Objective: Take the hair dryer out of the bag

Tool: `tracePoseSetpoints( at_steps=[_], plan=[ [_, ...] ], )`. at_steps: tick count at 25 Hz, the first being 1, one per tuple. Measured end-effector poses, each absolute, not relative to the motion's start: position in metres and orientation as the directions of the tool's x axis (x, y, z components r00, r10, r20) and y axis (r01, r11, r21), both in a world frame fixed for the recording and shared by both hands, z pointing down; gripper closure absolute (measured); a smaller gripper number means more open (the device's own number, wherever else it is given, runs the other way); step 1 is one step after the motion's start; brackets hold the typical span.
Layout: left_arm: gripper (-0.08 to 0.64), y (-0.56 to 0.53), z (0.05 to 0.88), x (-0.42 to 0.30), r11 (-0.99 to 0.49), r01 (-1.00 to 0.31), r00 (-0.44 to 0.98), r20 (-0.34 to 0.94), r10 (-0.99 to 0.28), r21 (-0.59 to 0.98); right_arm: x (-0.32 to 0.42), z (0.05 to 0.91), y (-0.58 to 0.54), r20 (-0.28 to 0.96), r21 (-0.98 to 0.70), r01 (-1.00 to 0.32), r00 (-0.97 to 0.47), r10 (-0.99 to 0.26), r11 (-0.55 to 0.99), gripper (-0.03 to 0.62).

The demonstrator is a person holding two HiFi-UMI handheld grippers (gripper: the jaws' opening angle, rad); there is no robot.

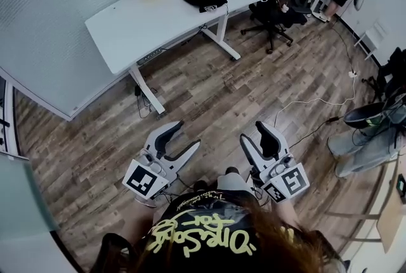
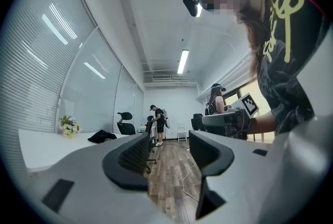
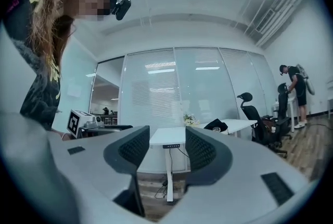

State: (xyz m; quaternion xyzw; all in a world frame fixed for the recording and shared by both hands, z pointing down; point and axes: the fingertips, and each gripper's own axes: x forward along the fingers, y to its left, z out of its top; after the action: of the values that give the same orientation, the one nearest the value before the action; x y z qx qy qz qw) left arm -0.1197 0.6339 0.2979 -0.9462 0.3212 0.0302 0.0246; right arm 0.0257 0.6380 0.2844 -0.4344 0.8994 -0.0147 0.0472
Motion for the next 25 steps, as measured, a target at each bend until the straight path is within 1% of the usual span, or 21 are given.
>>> tracePoseSetpoints(
  at_steps=[1, 3, 4, 6, 12, 15, 19, 25],
  plan=[
    [0.304, 0.633, 0.298, -0.119, -0.793, -0.609, 0.792, -0.069, -0.606, -0.03, 0.029, 0.284, 0.636, -0.074, -0.077, -0.788, -0.606, -0.792, 0.611, 0.38],
    [0.237, 0.634, 0.299, -0.116, -0.795, -0.606, 0.795, -0.055, -0.604, -0.036, 0.034, 0.284, 0.632, -0.075, -0.095, -0.798, -0.59, -0.804, 0.595, 0.351],
    [0.217, 0.634, 0.3, -0.115, -0.795, -0.605, 0.796, -0.048, -0.604, -0.039, 0.036, 0.286, 0.632, -0.074, -0.101, -0.801, -0.586, -0.807, 0.591, 0.343],
    [0.202, 0.636, 0.302, -0.114, -0.792, -0.609, 0.793, -0.043, -0.608, -0.042, 0.037, 0.288, 0.632, -0.071, -0.106, -0.805, -0.579, -0.812, 0.583, 0.337],
    [0.192, 0.635, 0.301, -0.119, -0.777, -0.629, 0.777, -0.057, -0.627, -0.03, 0.031, 0.292, 0.631, -0.056, -0.11, -0.804, -0.582, -0.811, 0.585, 0.336],
    [0.189, 0.635, 0.298, -0.119, -0.776, -0.629, 0.777, -0.073, -0.625, -0.049, 0.034, 0.294, 0.631, -0.047, -0.114, -0.81, -0.574, -0.817, 0.575, 0.336],
    [0.183, 0.639, 0.299, -0.113, -0.783, -0.619, 0.785, -0.039, -0.618, -0.057, 0.039, 0.294, 0.631, -0.053, -0.117, -0.816, -0.565, -0.824, 0.567, 0.336],
    [0.181, 0.638, 0.299, -0.107, -0.785, -0.616, 0.787, -0.034, -0.615, -0.067, 0.043, 0.301, 0.632, -0.035, -0.1, -0.822, -0.56, -0.828, 0.561, 0.336]
  ],
)
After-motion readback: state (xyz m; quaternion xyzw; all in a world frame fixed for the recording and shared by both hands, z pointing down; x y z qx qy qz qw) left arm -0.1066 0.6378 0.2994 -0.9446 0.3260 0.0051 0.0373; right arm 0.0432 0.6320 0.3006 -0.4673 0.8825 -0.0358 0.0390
